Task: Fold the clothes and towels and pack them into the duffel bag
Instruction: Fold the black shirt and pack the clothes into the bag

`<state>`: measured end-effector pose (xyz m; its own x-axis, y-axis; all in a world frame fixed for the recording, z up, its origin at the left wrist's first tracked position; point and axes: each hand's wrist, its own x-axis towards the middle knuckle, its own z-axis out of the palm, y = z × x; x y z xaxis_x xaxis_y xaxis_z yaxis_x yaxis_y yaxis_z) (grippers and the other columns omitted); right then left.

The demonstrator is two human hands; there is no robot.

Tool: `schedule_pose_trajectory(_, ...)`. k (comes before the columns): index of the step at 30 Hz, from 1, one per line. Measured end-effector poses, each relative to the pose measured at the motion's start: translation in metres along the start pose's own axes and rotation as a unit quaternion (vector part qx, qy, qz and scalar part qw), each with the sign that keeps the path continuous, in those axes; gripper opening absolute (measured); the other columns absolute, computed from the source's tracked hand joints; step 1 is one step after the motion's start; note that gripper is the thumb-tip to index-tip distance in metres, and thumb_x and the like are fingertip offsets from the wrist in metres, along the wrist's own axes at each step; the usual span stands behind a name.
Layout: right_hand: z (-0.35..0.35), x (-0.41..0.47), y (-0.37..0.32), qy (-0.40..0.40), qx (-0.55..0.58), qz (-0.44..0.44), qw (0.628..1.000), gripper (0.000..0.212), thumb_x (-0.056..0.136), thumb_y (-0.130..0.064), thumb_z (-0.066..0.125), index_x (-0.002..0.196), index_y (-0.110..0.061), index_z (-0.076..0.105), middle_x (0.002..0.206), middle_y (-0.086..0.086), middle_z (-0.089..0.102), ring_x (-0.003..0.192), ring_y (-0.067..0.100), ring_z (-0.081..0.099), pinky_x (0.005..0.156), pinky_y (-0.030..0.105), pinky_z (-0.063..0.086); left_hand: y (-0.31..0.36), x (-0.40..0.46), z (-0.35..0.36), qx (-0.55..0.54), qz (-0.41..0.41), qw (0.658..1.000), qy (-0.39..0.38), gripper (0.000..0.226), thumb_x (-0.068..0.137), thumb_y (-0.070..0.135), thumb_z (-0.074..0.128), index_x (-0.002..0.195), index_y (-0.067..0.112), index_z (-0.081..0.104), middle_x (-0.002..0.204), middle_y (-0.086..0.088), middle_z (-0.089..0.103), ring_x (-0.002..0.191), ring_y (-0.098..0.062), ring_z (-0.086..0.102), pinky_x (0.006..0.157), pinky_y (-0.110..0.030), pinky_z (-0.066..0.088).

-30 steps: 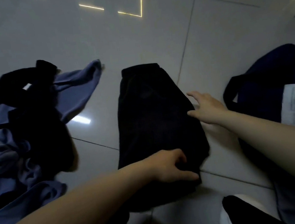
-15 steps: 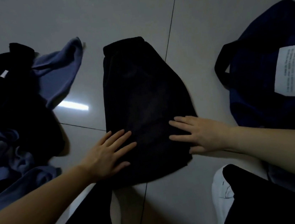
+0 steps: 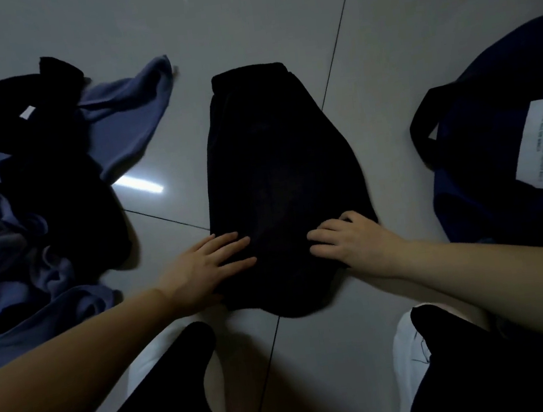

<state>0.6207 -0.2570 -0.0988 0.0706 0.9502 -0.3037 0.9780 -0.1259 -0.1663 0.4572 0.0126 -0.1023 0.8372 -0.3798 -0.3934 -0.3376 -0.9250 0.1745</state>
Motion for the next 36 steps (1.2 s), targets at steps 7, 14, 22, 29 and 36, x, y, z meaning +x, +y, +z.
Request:
schedule_pose_trajectory(7, -0.024, 0.008, 0.017, -0.033, 0.326, 0.175, 0.928, 0.029, 0.082, 0.002, 0.054, 0.096, -0.022, 0.063, 0.094, -0.006, 0.064, 0.089, 0.016, 0.06, 0.075, 0.028, 0.042, 0.014, 0.007, -0.014, -0.375, -0.243, 0.891, 0.083, 0.035, 0.08, 0.022, 0.076, 0.113, 0.02, 0.066, 0.109, 0.004, 0.065, 0.103, -0.014, 0.061, 0.089, -0.028, 0.048)
schedule_pose_trajectory(14, -0.048, -0.022, 0.012, -0.175, 0.525, 0.183, 0.812, 0.027, 0.085, -0.002, 0.067, 0.088, -0.029, 0.061, 0.083, -0.016, 0.062, 0.073, -0.008, 0.058, 0.072, 0.015, 0.044, 0.023, -0.012, -0.044, -0.677, -0.245, 0.686, -0.103, 0.029, 0.069, 0.024, 0.083, 0.093, 0.014, 0.07, 0.083, 0.005, 0.073, 0.076, -0.007, 0.068, 0.063, -0.014, 0.048)
schedule_pose_trajectory(22, -0.084, 0.02, 0.067, 0.071, 0.583, 0.386, 0.712, 0.038, 0.086, -0.021, 0.069, 0.12, -0.022, 0.052, 0.096, 0.007, 0.066, 0.077, 0.014, 0.064, 0.065, 0.023, 0.048, -0.035, 0.024, -0.094, -0.694, -0.445, 0.554, 0.115, 0.026, 0.095, 0.045, 0.05, 0.1, 0.02, 0.057, 0.087, -0.002, 0.06, 0.077, -0.015, 0.056, 0.069, -0.029, 0.048)
schedule_pose_trajectory(29, -0.061, 0.031, 0.074, 0.268, 0.215, 0.328, 0.88, 0.033, 0.09, -0.027, 0.051, 0.115, -0.008, 0.061, 0.111, 0.013, 0.061, 0.104, 0.033, 0.057, 0.089, 0.034, 0.038, -0.036, 0.045, -0.077, -0.253, -0.283, 0.849, 0.367, 0.042, 0.092, 0.037, 0.051, 0.124, 0.011, 0.058, 0.127, -0.012, 0.056, 0.117, -0.029, 0.051, 0.1, -0.033, 0.036)
schedule_pose_trajectory(36, -0.022, 0.043, 0.03, 0.055, -0.006, 0.073, 0.996, 0.071, 0.081, -0.05, 0.062, 0.143, -0.021, 0.044, 0.155, 0.013, 0.03, 0.141, 0.034, 0.031, 0.109, 0.056, 0.029, -0.02, 0.078, -0.037, 0.024, -0.067, 0.991, 0.113, 0.074, 0.086, 0.062, 0.037, 0.15, 0.029, 0.023, 0.158, -0.01, 0.021, 0.144, -0.032, 0.022, 0.115, -0.052, 0.022)
